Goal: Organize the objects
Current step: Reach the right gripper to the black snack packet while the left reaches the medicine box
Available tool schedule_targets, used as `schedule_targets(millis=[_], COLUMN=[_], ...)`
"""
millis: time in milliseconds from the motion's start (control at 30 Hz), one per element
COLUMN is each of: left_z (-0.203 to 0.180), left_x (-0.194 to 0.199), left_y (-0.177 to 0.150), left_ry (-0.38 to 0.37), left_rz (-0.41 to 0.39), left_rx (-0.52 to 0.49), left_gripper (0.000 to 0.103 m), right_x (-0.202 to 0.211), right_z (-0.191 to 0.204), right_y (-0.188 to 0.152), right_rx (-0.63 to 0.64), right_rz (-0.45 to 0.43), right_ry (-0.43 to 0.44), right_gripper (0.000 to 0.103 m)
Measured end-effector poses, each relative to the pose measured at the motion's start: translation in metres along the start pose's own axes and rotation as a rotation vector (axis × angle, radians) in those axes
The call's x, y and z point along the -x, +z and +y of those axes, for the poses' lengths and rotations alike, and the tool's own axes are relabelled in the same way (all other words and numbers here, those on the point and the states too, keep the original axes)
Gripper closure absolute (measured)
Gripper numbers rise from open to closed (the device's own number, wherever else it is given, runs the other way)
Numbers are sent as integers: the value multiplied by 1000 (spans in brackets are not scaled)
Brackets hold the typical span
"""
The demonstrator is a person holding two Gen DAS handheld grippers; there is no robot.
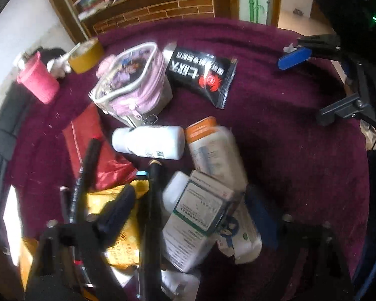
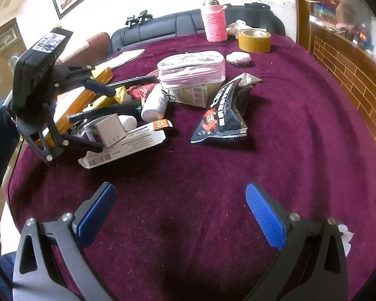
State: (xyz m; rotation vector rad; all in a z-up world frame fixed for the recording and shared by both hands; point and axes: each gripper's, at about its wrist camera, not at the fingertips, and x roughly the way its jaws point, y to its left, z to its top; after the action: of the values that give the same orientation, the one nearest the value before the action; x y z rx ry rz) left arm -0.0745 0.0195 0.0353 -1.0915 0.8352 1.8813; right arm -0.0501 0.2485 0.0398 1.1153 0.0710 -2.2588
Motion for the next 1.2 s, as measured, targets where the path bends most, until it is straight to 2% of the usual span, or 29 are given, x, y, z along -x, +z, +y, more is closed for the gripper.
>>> schedule_targets(millis=[100, 167, 367, 500, 600, 733, 767, 800, 867, 933, 1033, 1100, 1200], left_z=[-1, -4, -21, -44, -44, -28, -26, -25, -23, -19, -10, -13, -13], left_x=[0, 8, 33, 36, 30, 15, 13, 12, 15, 22, 25, 26, 27], left_y=[-3, -10, -43, -50, -45, -41, -40, -40, -43, -50, -65, -72, -75], left_ry=[-4, 6, -6, -5, -16, -101, -91, -80, -86, -97, -143, -95, -92], left_rz=[-18, -38, -116, -129, -115, -92, -94, -87, -94, -123, -130, -120, -133], left_rx=[24, 51, 160, 126, 140, 282, 313, 340, 396, 478, 600, 619, 657], left_gripper=[34, 36, 36, 36, 36, 36, 37, 43, 47, 61, 61, 61, 61], right_x=[0, 0, -1, -2, -5, -2, -1, 1, 3, 2, -6, -11, -21], right_z=[-3, -5, -10, -15, -17, -17, -17, -18, -21, -26, -35, -39, -39], right_y=[3, 5, 12, 16, 18, 19, 20, 22, 28, 35, 47, 52, 64], right_rx=[-24, -38, -76, -116, -152, -177, -179, -180, -193, -213, -248, -258, -243], right_rz=[-5, -8, -13, -21, -16, -16, -13, -13, -10, -1, 26, 29, 27], right_ry=[6, 6, 7, 15, 29, 21, 2, -12, -46, -93, -131, -141, -188], right_gripper=[0, 0, 0, 0, 0, 0, 0, 0, 0, 0, 0, 0, 0])
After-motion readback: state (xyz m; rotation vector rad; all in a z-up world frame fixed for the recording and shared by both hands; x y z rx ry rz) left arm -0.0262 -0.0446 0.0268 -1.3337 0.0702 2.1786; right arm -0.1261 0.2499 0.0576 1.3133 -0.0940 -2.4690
